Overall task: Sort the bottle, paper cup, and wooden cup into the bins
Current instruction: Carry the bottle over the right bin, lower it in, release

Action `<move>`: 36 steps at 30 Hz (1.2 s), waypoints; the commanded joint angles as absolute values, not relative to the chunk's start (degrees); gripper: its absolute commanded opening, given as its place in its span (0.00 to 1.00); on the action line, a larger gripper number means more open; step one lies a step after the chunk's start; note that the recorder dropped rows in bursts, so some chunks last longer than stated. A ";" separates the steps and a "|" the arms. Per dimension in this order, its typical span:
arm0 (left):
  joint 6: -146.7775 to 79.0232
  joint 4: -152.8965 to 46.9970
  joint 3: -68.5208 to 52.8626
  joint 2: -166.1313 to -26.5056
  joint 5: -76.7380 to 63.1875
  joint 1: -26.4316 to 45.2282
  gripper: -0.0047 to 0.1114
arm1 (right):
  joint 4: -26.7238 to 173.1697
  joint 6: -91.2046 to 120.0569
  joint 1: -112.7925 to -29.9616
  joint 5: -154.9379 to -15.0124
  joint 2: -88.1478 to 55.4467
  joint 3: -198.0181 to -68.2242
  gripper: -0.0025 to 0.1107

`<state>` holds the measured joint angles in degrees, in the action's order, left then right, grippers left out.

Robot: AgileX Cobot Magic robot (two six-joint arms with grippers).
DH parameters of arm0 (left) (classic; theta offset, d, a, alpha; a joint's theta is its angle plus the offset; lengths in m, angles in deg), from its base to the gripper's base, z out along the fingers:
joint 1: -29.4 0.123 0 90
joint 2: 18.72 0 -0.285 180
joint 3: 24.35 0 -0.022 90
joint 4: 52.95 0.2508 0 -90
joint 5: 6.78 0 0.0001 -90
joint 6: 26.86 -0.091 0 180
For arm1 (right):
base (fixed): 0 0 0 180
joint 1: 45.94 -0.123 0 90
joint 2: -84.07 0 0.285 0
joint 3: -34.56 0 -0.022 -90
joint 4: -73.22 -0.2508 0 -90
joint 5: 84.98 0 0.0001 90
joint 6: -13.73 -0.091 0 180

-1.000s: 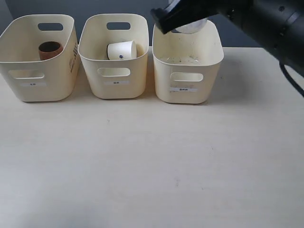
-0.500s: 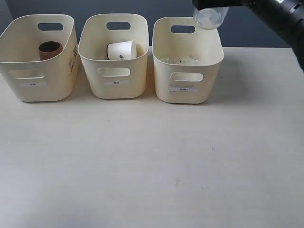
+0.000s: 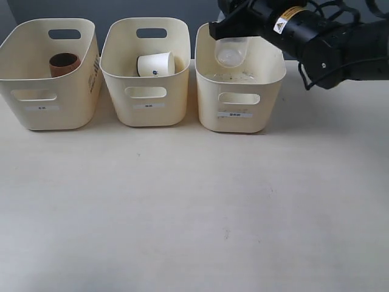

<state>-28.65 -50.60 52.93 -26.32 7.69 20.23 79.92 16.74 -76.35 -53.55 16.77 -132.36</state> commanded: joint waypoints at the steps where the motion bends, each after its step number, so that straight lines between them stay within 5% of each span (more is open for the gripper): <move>1: -28.49 -50.50 52.86 -26.51 6.90 20.19 0.04 | 80.40 16.46 -75.95 -52.63 20.70 -134.36 0.02; 32: -28.49 -50.50 52.86 -26.51 6.90 20.19 0.04 | 74.12 10.60 -74.54 -52.73 29.61 -134.36 0.02; 36: -28.49 -50.50 52.86 -26.51 6.90 20.19 0.04 | 74.34 10.60 -74.54 -53.31 29.73 -134.36 0.15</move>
